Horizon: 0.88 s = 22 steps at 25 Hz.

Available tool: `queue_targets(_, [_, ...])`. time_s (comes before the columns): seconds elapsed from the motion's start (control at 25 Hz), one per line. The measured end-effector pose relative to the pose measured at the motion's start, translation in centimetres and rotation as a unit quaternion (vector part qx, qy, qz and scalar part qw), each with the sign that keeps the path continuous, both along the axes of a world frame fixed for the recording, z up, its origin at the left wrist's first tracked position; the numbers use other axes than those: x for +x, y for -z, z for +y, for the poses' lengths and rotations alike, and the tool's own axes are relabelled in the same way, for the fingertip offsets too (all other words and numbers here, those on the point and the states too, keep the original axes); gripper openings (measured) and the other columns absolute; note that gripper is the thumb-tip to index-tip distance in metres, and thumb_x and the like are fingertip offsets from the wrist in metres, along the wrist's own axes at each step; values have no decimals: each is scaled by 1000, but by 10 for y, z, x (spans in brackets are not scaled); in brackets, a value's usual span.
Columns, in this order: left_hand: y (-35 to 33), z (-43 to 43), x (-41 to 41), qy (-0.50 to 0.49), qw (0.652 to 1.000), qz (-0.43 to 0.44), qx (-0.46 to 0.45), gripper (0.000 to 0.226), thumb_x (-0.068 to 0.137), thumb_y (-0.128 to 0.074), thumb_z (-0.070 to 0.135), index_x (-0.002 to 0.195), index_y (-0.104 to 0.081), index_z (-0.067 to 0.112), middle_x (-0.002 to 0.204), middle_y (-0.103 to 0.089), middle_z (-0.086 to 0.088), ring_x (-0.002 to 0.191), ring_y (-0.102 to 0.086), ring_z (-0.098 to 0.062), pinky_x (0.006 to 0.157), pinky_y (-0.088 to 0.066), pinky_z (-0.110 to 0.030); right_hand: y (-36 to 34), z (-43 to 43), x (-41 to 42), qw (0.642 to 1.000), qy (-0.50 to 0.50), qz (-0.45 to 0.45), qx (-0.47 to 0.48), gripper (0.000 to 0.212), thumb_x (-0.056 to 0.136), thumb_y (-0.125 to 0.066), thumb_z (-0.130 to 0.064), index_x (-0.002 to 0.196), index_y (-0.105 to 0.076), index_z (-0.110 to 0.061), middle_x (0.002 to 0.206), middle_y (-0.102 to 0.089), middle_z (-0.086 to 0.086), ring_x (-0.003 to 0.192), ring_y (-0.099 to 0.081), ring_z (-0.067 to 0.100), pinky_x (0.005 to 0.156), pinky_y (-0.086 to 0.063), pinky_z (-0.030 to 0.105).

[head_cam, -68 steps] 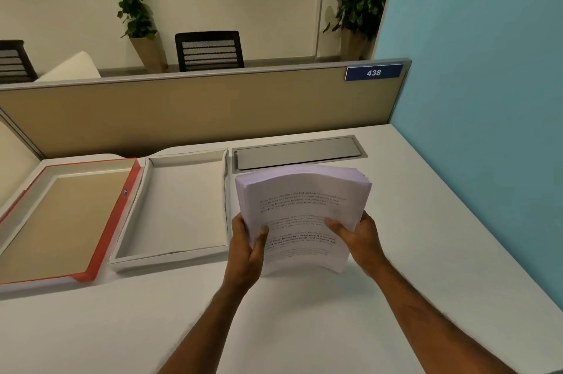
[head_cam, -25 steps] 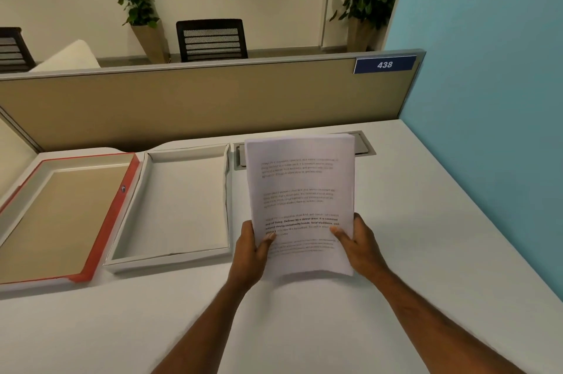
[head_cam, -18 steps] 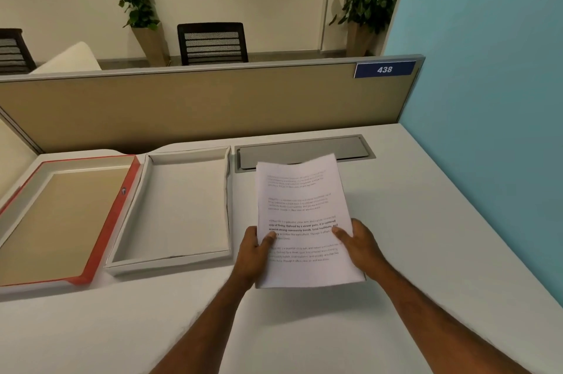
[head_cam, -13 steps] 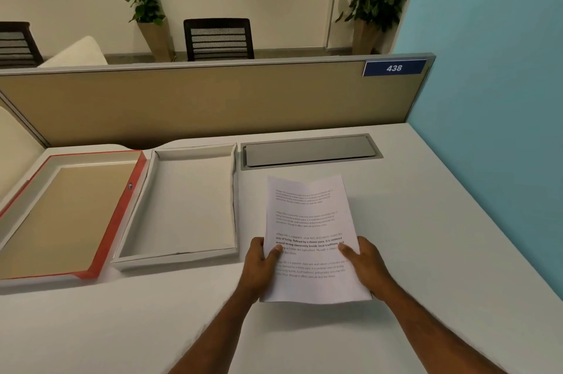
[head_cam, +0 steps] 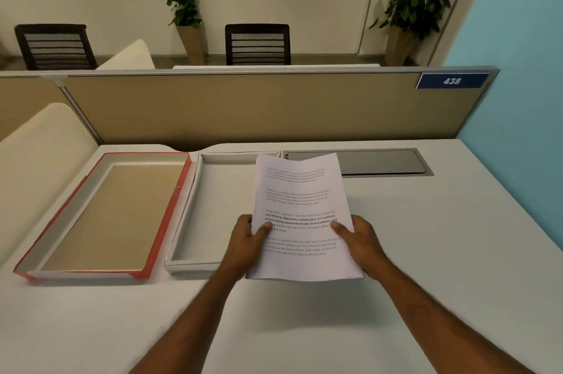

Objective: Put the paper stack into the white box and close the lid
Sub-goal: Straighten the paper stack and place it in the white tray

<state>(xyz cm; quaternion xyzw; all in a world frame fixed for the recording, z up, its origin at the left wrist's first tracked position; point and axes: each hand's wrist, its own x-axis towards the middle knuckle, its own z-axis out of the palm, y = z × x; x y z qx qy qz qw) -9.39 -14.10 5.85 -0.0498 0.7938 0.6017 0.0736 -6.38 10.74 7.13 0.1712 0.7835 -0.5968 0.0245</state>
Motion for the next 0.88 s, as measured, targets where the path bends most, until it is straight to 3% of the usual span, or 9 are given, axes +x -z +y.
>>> queue_targets(0.16, [-9, -55, -31, -21, 999, -25, -7, 33, 92, -61, 34, 113, -46, 13, 105, -63, -1, 87, -69, -18, 64, -57, -25, -8, -55, -42, 1000, -28, -4, -2, 30, 93, -62, -25, 113, -62, -2, 113, -71, 13, 96, -69, 29, 86, -57, 43])
queue_targets(0.28, [-8, -88, -55, -36, 998, -50, -9, 36, 93, -61, 31, 117, -48, 9, 110, -66, -6, 87, -71, -20, 66, -59, -29, -8, -90, -70, 998, -49, -23, -11, 32, 94, -60, -25, 116, -61, -1, 118, -70, 14, 95, -69, 28, 77, -58, 36])
queue_targets(0.44, [7, -121, -82, -45, 995, -88, -2, 39, 92, -62, 26, 121, -52, 1, 117, -68, -15, 94, -71, -29, 84, -59, -47, 5, -123, -101, 996, -64, -62, -17, 37, 95, -59, -24, 123, -59, 0, 123, -68, 15, 100, -69, 32, 83, -57, 39])
queue_targets(0.8, [32, -147, -116, -14, 982, -170, -80, 38, 91, -63, 34, 114, -49, 7, 116, -66, -12, 85, -68, -21, 64, -56, -28, 37, -153, -126, 992, -62, -106, 5, 41, 95, -58, -22, 130, -56, -1, 131, -64, 17, 111, -65, 35, 97, -54, 47])
queue_targets(0.88, [34, -147, -120, -20, 977, -185, -103, 41, 90, -65, 33, 115, -52, 4, 117, -67, -13, 88, -69, -24, 68, -57, -31, 40, -156, -129, 991, -68, -109, 30, 43, 95, -58, -23, 132, -54, -1, 133, -62, 16, 113, -64, 34, 98, -53, 47])
